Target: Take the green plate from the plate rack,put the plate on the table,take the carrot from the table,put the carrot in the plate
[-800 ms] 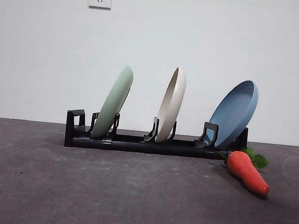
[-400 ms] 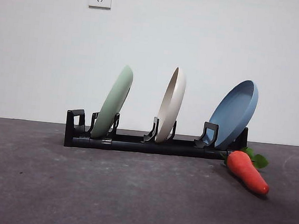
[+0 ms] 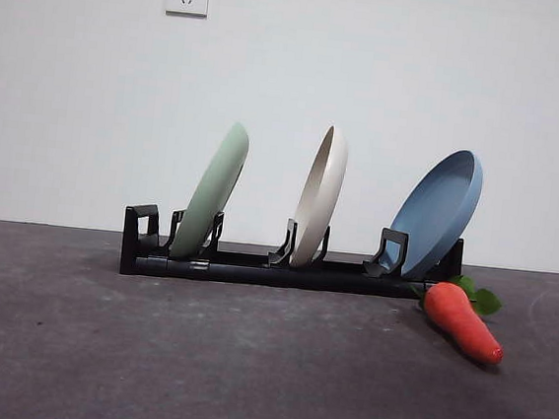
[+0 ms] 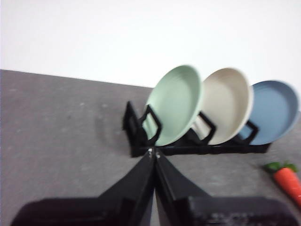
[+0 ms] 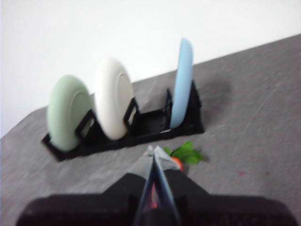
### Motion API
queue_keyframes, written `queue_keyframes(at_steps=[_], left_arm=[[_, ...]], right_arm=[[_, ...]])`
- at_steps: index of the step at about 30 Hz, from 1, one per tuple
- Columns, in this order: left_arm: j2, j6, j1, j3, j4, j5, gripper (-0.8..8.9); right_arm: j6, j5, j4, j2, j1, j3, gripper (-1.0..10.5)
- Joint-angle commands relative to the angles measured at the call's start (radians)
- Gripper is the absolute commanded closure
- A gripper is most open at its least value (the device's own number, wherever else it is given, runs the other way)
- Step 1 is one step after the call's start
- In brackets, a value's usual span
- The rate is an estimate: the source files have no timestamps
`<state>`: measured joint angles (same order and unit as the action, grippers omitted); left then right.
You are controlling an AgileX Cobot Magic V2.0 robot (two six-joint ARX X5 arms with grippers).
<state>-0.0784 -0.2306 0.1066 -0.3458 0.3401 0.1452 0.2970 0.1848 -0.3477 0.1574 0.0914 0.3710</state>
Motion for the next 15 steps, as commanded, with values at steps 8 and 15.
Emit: queue_keyframes(at_steps=[8,15], left_arm=[[-0.209,0.047,-0.003,-0.278,0.214,0.226,8.20],[-0.323,0.109,-0.003,-0.413,0.373,0.357,8.20]], right_arm=[[-0.169,0.171,-0.311,0.259,0.002,0.344,9.6],[-0.278,0.291,-0.579,0.402,0.002,0.527,9.6]])
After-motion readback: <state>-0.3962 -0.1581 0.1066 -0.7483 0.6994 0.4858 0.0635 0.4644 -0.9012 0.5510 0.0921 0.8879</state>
